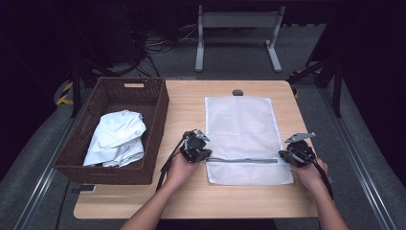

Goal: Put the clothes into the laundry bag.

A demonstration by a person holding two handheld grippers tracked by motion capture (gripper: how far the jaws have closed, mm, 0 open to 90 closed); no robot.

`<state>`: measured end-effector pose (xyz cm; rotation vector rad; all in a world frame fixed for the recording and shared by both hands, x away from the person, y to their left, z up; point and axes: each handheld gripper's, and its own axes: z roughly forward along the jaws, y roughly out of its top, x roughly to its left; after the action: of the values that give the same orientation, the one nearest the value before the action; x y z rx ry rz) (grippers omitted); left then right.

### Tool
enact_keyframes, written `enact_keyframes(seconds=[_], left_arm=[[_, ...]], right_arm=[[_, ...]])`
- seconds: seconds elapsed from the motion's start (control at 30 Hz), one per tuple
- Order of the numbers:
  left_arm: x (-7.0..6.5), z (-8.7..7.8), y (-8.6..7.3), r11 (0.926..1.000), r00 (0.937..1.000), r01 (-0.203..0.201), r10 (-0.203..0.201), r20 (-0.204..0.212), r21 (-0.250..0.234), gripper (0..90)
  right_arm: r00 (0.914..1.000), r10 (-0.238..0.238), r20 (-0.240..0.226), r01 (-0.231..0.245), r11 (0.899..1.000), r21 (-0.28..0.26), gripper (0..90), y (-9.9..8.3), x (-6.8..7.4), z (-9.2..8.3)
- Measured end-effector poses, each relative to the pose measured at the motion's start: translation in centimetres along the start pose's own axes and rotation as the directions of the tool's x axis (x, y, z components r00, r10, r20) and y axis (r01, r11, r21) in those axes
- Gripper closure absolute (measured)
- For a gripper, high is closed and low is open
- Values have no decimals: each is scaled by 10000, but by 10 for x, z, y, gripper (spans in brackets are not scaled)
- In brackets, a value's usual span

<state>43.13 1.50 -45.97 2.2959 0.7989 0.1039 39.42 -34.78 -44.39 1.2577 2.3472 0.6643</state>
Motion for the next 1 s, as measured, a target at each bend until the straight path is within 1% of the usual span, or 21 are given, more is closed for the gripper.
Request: enact_keyframes(seconds=[0.13, 0.17, 0.27, 0.3, 0.37, 0.47, 0.67, 0.77, 0.83, 0.9, 1.0], left_arm=[[-8, 7, 6, 9999, 9999, -111, 111, 124, -19, 900], [-9, 8, 8, 9998, 9997, -209, 209, 157, -3, 900], [-14, 13, 13, 9996, 9993, -279, 278, 250, 36, 900], [-15, 15, 14, 9995, 9992, -304, 304, 262, -5, 900], [-19, 18, 18, 9994, 9989, -342, 341, 328, 22, 900], [-24, 23, 23, 9990, 9982, -451, 450, 389, 31, 900], [-38, 32, 32, 9972, 9954, -737, 729, 616, 112, 900], [-43, 36, 35, 9967, 9939, -812, 803, 761, 78, 900], [-46, 38, 37, 9963, 9933, -855, 846, 781, 73, 900], [-48, 40, 38, 9959, 9926, -906, 896, 822, 75, 900], [-49, 41, 39, 9957, 9922, -925, 915, 850, 82, 899]], right_arm=[[9994, 284, 171, -286, 9995, 110, 900, -9, -7, -6], [9993, 324, 195, -327, 9994, 150, 900, -11, -9, -8], [9983, 453, 378, -462, 9986, 242, 900, -15, -13, -11], [9971, 527, 544, -544, 9981, 293, 900, -17, -16, -12], [9967, 570, 584, -590, 9977, 323, 900, -18, -17, -13], [9942, 688, 829, -724, 9965, 418, 900, -21, -22, -15], [9862, 1145, 1193, -1216, 9911, 542, 900, -30, -36, -21], [9822, 1378, 1273, -1454, 9880, 522, 900, -34, -43, -23], [9799, 1482, 1334, -1562, 9864, 517, 900, -36, -46, -24], [9781, 1525, 1416, -1613, 9855, 521, 900, -38, -48, -25], [9778, 1523, 1440, -1613, 9855, 532, 900, -38, -49, -25]])
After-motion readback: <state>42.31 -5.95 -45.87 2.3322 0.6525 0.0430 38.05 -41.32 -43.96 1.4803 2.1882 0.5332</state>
